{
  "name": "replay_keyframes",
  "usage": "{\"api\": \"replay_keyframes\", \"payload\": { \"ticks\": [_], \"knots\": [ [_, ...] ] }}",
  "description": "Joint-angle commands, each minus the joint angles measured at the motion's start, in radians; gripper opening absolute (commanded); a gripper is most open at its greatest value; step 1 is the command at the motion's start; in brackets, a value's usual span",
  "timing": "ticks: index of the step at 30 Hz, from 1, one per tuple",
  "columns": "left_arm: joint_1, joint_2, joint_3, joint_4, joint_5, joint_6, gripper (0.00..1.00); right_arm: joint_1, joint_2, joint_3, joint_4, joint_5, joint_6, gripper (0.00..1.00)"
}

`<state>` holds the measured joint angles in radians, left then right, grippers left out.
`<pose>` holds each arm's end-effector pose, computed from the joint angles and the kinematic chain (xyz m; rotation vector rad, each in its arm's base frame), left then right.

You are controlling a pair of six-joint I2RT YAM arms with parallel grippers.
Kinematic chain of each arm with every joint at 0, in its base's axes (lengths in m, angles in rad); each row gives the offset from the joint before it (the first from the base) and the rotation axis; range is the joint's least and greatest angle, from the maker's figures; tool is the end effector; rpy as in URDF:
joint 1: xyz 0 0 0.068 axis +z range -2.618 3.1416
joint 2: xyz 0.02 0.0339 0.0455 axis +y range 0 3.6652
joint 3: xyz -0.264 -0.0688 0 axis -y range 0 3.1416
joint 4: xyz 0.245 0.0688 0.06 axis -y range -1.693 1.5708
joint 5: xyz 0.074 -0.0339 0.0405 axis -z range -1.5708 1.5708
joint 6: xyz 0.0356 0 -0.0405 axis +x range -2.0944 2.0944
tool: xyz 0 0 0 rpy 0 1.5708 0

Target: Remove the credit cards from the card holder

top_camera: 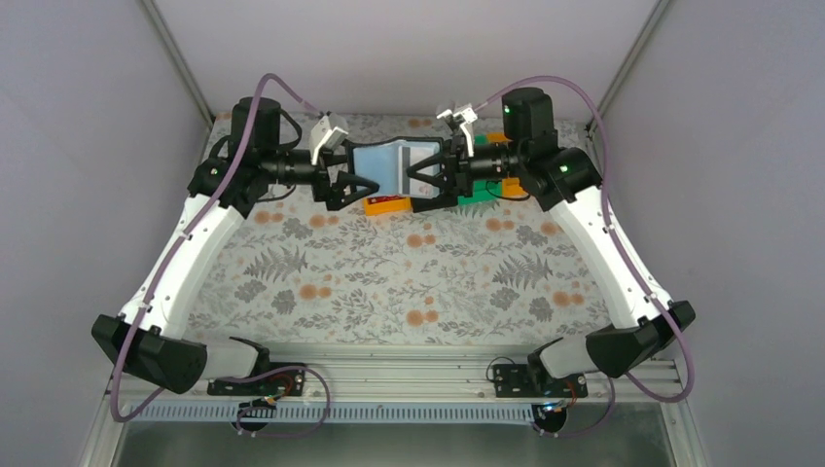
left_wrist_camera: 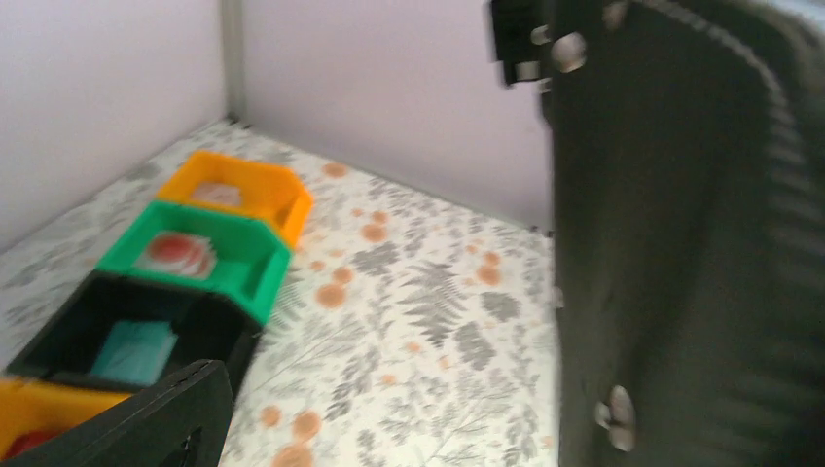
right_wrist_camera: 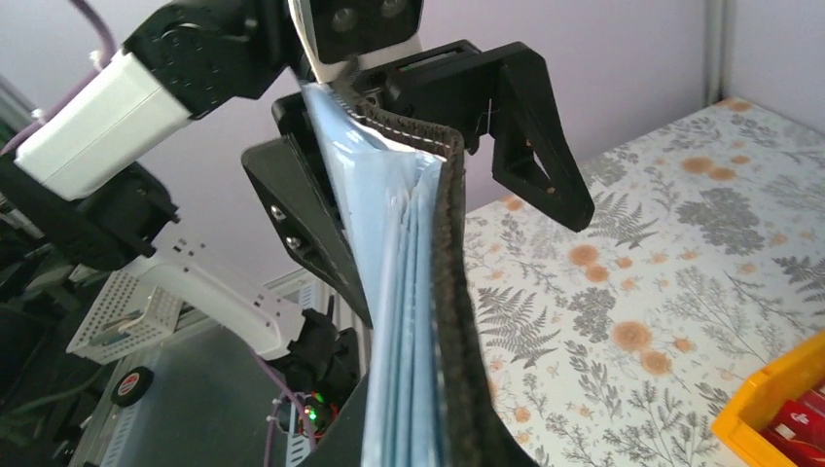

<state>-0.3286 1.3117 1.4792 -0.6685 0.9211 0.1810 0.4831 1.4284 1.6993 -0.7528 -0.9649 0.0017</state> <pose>0.2443 -0.1132 0.4228 1.0330 1.7205 -1.0367 0.2397 0.1588 0.4545 -1.0723 1.7578 1.2831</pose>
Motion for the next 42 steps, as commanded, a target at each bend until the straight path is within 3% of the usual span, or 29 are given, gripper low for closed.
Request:
{"api": "replay_keyframes", "payload": {
  "ticks": [1, 3, 4, 5, 6, 8, 16, 17, 18, 20, 23, 26, 28, 29, 32, 33, 39, 42],
  "knots": [
    [-0.004, -0.007, 0.039, -0.011, 0.307, 0.054, 0.88, 0.0, -0.034, -0.027, 0.032, -0.092, -0.041, 0.04],
    [-0.006, -0.013, 0.035, -0.017, 0.341, 0.06, 0.63, 0.0, -0.026, -0.021, 0.037, -0.086, -0.045, 0.04],
    [-0.005, -0.016, 0.031, -0.02, 0.336, 0.062, 0.4, 0.0, -0.019, -0.016, 0.04, -0.087, -0.047, 0.04],
    [-0.006, -0.018, 0.029, -0.017, 0.322, 0.054, 0.25, 0.0, -0.012, -0.01, 0.042, -0.091, -0.047, 0.04],
    [-0.005, -0.019, 0.027, -0.011, 0.31, 0.044, 0.14, 0.0, -0.007, -0.006, 0.044, -0.096, -0.047, 0.04],
    [-0.005, -0.023, 0.02, -0.001, 0.301, 0.026, 0.04, -0.001, 0.001, 0.001, 0.041, -0.099, -0.048, 0.04],
    [-0.016, -0.033, -0.008, -0.005, 0.345, 0.035, 0.04, -0.001, 0.004, 0.004, 0.054, -0.084, -0.03, 0.04],
    [-0.017, -0.032, -0.011, -0.003, 0.344, 0.035, 0.13, -0.001, 0.007, 0.006, 0.059, -0.076, -0.022, 0.04],
    [-0.019, -0.033, -0.014, 0.005, 0.334, 0.023, 0.31, 0.0, 0.009, 0.009, 0.061, -0.07, -0.011, 0.04],
    [-0.023, -0.03, -0.017, 0.024, 0.309, -0.004, 0.37, 0.0, 0.018, 0.011, 0.065, -0.074, -0.005, 0.04],
    [-0.026, -0.022, -0.018, 0.036, 0.311, -0.027, 0.32, -0.001, 0.024, 0.007, 0.07, -0.08, -0.006, 0.04],
    [-0.027, -0.02, -0.02, 0.038, 0.31, -0.032, 0.06, -0.001, 0.023, 0.002, 0.065, -0.073, -0.012, 0.04],
    [-0.027, -0.023, -0.022, 0.038, 0.306, -0.038, 0.03, -0.001, 0.022, 0.003, 0.053, -0.067, -0.021, 0.05],
    [-0.026, -0.026, -0.025, 0.041, 0.301, -0.048, 0.02, -0.001, 0.018, 0.002, 0.05, -0.054, -0.019, 0.11],
    [-0.02, -0.038, -0.046, 0.076, 0.233, -0.115, 0.02, -0.022, 0.0, 0.0, 0.044, 0.037, -0.006, 0.44],
    [-0.015, -0.044, -0.052, 0.087, 0.195, -0.132, 0.02, -0.035, -0.006, 0.001, 0.039, 0.064, -0.001, 0.51],
    [0.003, -0.064, -0.066, 0.101, 0.063, -0.163, 0.02, -0.133, -0.081, 0.003, 0.094, 0.116, 0.068, 0.64],
    [0.004, -0.073, -0.063, 0.09, 0.048, -0.127, 0.02, -0.155, -0.109, 0.002, 0.124, 0.117, 0.101, 0.64]
  ]
}}
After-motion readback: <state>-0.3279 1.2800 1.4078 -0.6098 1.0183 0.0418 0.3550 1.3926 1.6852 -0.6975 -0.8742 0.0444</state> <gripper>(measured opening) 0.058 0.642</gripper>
